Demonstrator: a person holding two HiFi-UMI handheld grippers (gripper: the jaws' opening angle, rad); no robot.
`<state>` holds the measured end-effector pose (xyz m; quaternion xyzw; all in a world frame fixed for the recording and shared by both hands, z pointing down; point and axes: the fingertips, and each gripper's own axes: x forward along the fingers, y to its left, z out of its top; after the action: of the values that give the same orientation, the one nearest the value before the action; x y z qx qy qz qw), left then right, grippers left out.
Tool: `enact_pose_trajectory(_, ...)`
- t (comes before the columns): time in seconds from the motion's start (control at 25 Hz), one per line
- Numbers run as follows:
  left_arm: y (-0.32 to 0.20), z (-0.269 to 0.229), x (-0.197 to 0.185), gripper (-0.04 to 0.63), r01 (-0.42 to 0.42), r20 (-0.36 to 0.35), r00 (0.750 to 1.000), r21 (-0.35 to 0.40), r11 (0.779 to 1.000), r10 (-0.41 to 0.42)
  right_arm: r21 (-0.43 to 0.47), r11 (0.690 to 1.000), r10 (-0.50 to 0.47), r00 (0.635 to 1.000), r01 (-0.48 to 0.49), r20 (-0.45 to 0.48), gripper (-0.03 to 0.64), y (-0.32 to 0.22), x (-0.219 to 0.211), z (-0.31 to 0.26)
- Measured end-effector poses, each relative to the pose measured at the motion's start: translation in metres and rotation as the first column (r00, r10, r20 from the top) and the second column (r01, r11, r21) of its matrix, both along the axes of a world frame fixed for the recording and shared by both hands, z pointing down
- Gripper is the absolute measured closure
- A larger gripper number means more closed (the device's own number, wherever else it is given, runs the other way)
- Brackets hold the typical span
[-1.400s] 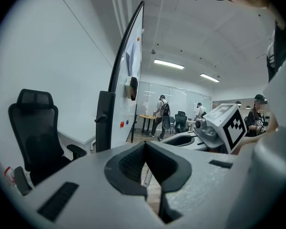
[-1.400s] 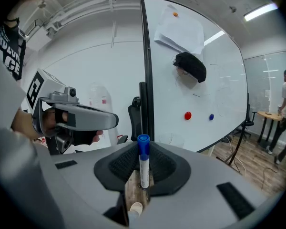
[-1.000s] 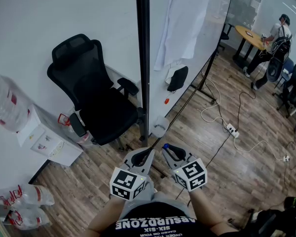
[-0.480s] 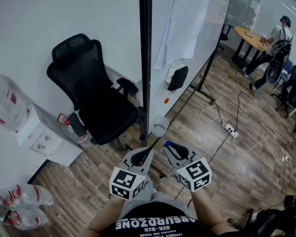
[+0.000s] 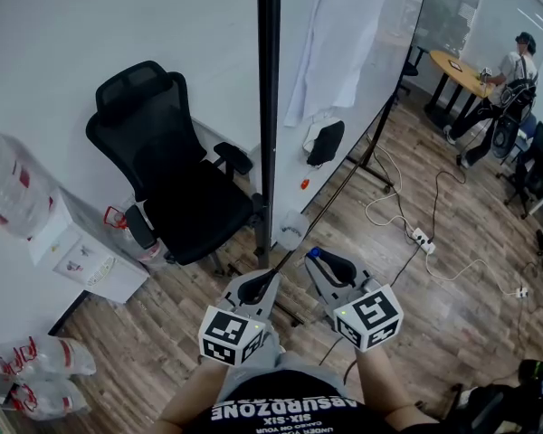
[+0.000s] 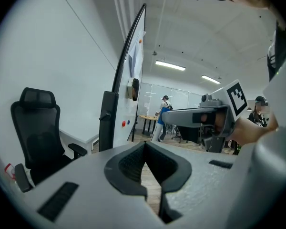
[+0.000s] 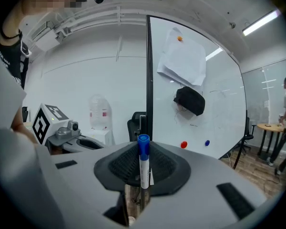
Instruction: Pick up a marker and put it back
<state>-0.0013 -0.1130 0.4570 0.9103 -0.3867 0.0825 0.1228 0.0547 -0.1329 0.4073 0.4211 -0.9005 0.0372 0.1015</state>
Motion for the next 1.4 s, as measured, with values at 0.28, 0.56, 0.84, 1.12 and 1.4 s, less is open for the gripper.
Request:
enact_pose_trajectory(0.28, -0.002, -0.002, -0.003, 0.588, 0.011, -0.001, 1.0, 0.003, 1.0, -0.011, 0.031, 1.0, 0.002, 1.0, -0.002, 0.011, 0.554, -0.003, 0.002, -0.014)
enact_pose_trajectory(0.56, -0.004, -0.001, -0.004, 0.588, 0.012, 0.004, 1.0, 0.001, 1.0, -0.012, 0.065, 0.998, -0.004, 1.0, 0.003, 0.011, 0.554, -0.011, 0.002, -0.027)
enact_pose_trajectory(0.84, -0.007, 0.0, -0.005, 0.588, 0.012, 0.002, 1.0, -0.002, 1.0, -0.012, 0.114, 0.993, -0.008, 1.0, 0.008, 0.005, 0.554, -0.023, 0.0, -0.046)
enact_pose_trajectory(1.12, -0.01, 0.002, -0.005, 0.588, 0.016, -0.002, 1.0, -0.01, 1.0, -0.016, 0.15, 0.989, -0.014, 1.0, 0.016, -0.015, 0.554, -0.039, -0.003, -0.059)
enact_pose_trajectory(1.4, -0.015, 0.006, -0.008, 0.588, 0.027, 0.001, 1.0, -0.019, 0.999, -0.027, 0.161, 0.987, -0.01, 1.0, 0.013, -0.02, 0.554, -0.057, -0.003, -0.061)
